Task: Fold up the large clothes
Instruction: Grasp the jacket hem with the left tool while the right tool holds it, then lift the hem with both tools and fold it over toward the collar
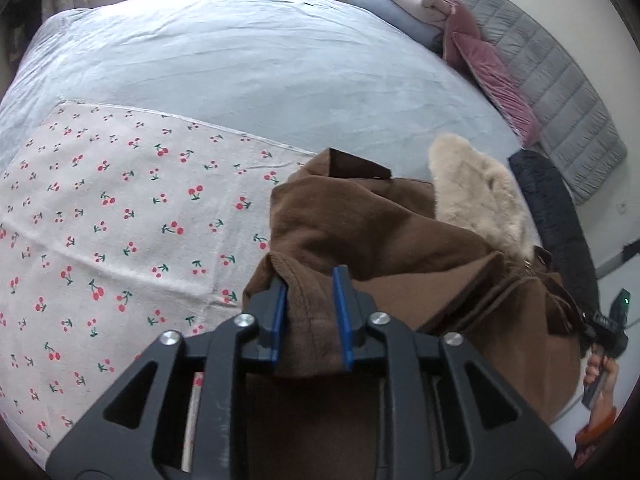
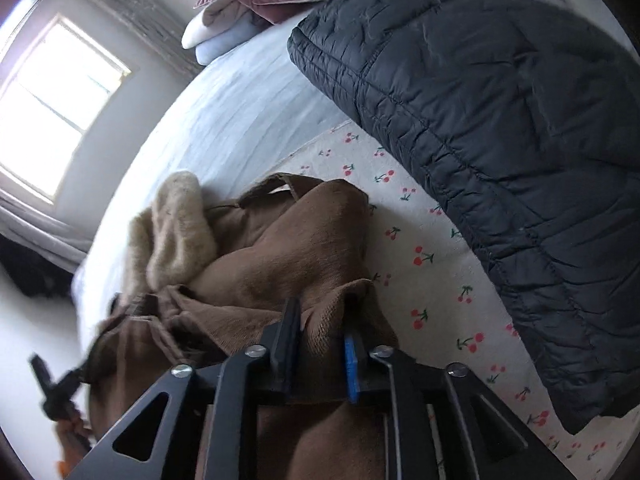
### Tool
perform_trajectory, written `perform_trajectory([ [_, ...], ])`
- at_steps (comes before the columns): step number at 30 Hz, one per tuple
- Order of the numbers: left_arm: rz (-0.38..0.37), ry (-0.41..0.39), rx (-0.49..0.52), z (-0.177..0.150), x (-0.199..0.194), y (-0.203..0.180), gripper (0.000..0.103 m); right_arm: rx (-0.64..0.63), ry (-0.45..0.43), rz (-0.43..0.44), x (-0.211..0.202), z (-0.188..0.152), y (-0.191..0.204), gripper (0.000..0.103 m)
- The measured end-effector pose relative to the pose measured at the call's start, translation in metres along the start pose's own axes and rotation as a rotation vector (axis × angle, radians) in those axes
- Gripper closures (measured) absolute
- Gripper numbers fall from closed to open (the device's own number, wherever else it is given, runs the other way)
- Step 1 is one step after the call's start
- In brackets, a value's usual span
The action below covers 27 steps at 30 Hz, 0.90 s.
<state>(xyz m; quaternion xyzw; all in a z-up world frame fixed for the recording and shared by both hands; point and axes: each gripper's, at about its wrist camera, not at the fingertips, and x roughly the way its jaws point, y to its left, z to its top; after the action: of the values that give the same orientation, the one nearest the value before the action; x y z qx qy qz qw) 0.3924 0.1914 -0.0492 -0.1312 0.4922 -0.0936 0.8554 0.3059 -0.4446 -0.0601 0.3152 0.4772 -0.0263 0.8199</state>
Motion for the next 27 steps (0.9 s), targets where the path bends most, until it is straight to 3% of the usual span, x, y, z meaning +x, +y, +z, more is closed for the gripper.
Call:
perform_trajectory([
  [1,-0.001,-0.009,0.009,0.001,-0.006,0.001,0.058,0.007,-0.004,0.02,-0.006,0.002,-0.001,0.072],
  [2,0.007,-0.026,0.017,0.002,-0.012,0.001,0.048,0.007,-0.029,0.031,-0.016,0.004,-0.001,0.054],
  [3,0.03,-0.071,0.032,0.003,-0.024,0.001,0.032,0.01,-0.062,0.045,-0.026,0.007,0.0,0.041],
  [4,0.034,-0.107,0.044,0.004,-0.032,0.001,0.026,0.014,-0.104,0.074,-0.038,0.01,-0.001,0.039],
  [6,0.033,-0.165,0.094,0.005,-0.047,0.001,0.024,0.017,-0.144,0.123,-0.056,0.015,-0.002,0.038],
  [8,0.058,-0.163,0.134,0.008,-0.049,-0.001,0.022,-0.006,-0.148,0.114,-0.062,0.019,0.0,0.038],
  [13,0.117,-0.072,0.251,0.009,-0.023,-0.005,0.022,-0.151,-0.07,0.007,-0.041,0.016,0.021,0.038],
  [17,0.177,0.004,0.364,0.007,0.009,-0.012,0.022,-0.326,0.006,-0.138,0.001,0.0,0.043,0.038],
  [20,0.179,0.025,0.378,0.01,0.022,-0.017,0.037,-0.413,-0.007,-0.282,0.027,-0.001,0.049,0.039],
  [22,0.124,0.012,0.35,0.013,0.021,-0.02,0.058,-0.415,-0.007,-0.285,0.037,0.001,0.049,0.046],
  [23,0.106,0.001,0.339,0.013,0.02,-0.022,0.06,-0.411,-0.012,-0.277,0.041,0.002,0.05,0.054],
  [24,0.1,-0.023,0.333,0.013,0.017,-0.026,0.07,-0.412,-0.022,-0.27,0.043,0.002,0.051,0.066],
  [25,0.096,-0.049,0.333,0.013,0.014,-0.029,0.092,-0.417,-0.039,-0.27,0.043,0.001,0.052,0.072],
  [27,0.089,-0.095,0.324,0.012,0.007,-0.034,0.093,-0.435,-0.079,-0.273,0.036,-0.003,0.057,0.091],
])
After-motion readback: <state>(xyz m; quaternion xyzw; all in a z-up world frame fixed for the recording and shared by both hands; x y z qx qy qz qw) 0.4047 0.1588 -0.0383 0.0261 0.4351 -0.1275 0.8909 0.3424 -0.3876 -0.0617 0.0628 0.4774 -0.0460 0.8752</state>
